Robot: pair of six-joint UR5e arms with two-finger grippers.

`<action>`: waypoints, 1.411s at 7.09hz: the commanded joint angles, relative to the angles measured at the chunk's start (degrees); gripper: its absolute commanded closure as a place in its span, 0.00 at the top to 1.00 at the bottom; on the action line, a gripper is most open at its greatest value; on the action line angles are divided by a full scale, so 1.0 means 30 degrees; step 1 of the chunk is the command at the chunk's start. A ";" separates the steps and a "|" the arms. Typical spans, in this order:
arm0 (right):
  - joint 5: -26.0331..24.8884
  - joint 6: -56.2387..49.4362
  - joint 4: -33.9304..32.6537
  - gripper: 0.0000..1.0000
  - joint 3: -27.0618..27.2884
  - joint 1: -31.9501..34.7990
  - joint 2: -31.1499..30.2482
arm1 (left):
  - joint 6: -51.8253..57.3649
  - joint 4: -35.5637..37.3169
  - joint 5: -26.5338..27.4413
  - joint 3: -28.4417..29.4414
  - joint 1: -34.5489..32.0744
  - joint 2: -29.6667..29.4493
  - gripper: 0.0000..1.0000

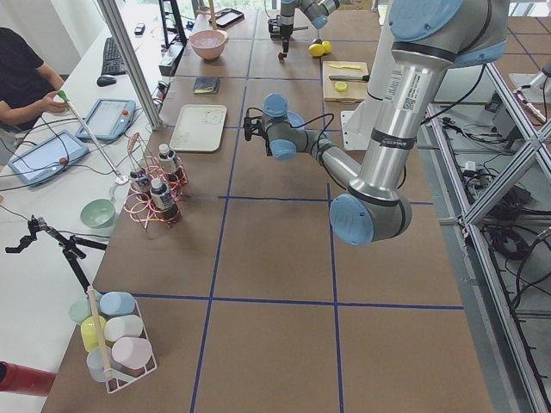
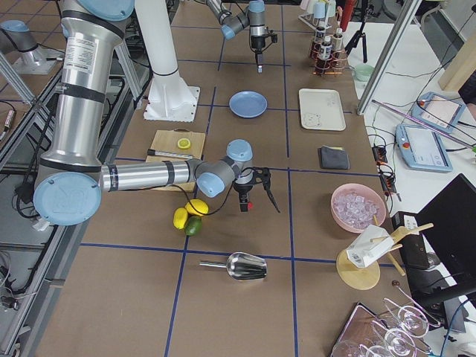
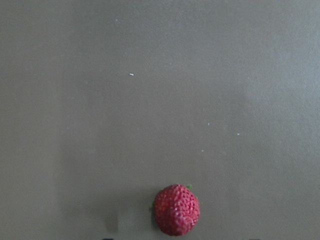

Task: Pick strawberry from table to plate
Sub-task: 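Withdraw the left gripper from the plate while the right gripper reaches toward the strawberry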

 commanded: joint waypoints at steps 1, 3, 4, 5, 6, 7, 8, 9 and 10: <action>0.0007 0.0047 0.0009 0.90 -0.0849 -0.0047 0.0917 | 0.0004 0.0030 0.0012 -0.0025 -0.0017 0.0046 0.73; 0.0008 0.0047 -0.0020 0.72 -0.0911 -0.0018 0.1008 | -0.0026 0.0030 0.0100 -0.0025 -0.0017 0.0075 0.73; 0.0008 0.0047 -0.0020 0.49 -0.0940 0.0012 0.0950 | -0.0026 0.0030 0.0129 -0.0025 -0.0017 0.0075 0.73; 0.0008 -0.0011 0.0009 0.23 -0.0912 0.0041 0.0920 | -0.0055 0.0030 0.0159 0.0004 -0.0017 0.0104 0.74; 0.0037 -0.0070 0.0009 0.00 -0.0766 0.0070 0.0804 | -0.0055 0.0030 0.0159 0.0004 -0.0017 0.0104 0.74; 0.0037 -0.0070 0.0038 0.00 -0.0504 0.0100 0.0687 | -0.0084 0.0030 0.0159 -0.0025 -0.0017 0.0104 0.75; 0.0037 0.0075 0.0009 0.00 0.0137 0.0100 0.0685 | -0.0113 0.0030 0.0188 -0.0025 -0.0017 0.0104 0.76; 0.0124 0.0569 -0.0513 0.00 0.1709 0.0071 0.0743 | -0.0114 0.0030 0.0159 -0.0054 -0.0017 0.0104 0.76; -0.0049 0.2605 -0.1069 0.00 0.2769 -0.0480 0.1005 | -0.0027 0.0030 0.0159 -0.0025 -0.0046 0.0104 0.76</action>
